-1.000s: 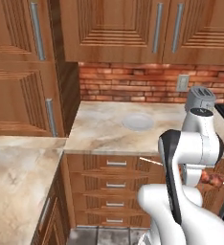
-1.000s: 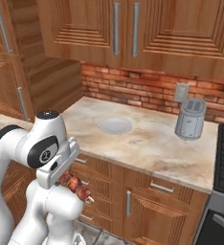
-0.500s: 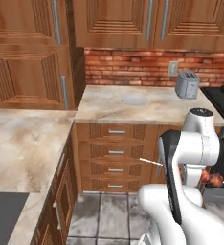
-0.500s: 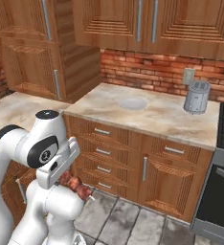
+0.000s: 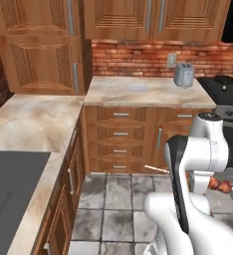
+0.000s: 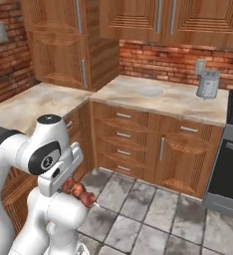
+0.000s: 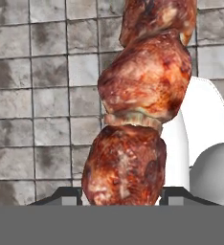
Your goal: Place the cold items (carrot and squash) from the fridge in one tupperware on the dining counter. Place the warm items (hot dog and kebab skewer) in the stove area in another tupperware.
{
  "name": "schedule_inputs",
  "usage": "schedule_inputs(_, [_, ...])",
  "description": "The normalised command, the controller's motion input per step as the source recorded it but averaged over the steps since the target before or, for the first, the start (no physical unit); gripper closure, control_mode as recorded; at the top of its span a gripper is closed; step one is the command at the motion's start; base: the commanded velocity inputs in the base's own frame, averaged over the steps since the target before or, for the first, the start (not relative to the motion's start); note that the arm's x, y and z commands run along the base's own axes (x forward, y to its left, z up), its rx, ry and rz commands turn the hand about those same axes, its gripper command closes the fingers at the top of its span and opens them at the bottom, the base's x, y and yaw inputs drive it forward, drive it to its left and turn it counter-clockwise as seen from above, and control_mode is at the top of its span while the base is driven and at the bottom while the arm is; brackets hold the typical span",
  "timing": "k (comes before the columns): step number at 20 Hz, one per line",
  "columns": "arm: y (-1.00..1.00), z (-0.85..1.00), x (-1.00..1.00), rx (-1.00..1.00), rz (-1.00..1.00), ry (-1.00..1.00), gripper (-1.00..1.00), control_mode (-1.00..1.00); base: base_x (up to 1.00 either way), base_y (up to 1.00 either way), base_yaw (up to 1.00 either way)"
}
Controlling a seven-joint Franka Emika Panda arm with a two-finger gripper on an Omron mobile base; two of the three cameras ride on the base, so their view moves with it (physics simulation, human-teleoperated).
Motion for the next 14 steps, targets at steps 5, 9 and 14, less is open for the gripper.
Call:
schedule_inputs(5, [0.00,0.00,0.00,0.00,0.00,0.00,1.00,1.00,-1.00,0.00,-0.06])
schedule_inputs(9, [0.00,0.00,0.00,0.00,0.00,0.00,1.00,1.00,-1.00,0.00,-0.09])
schedule_inputs(14, [0.00,0.00,0.00,0.00,0.00,0.00,1.00,1.00,-1.00,0.00,-0.07])
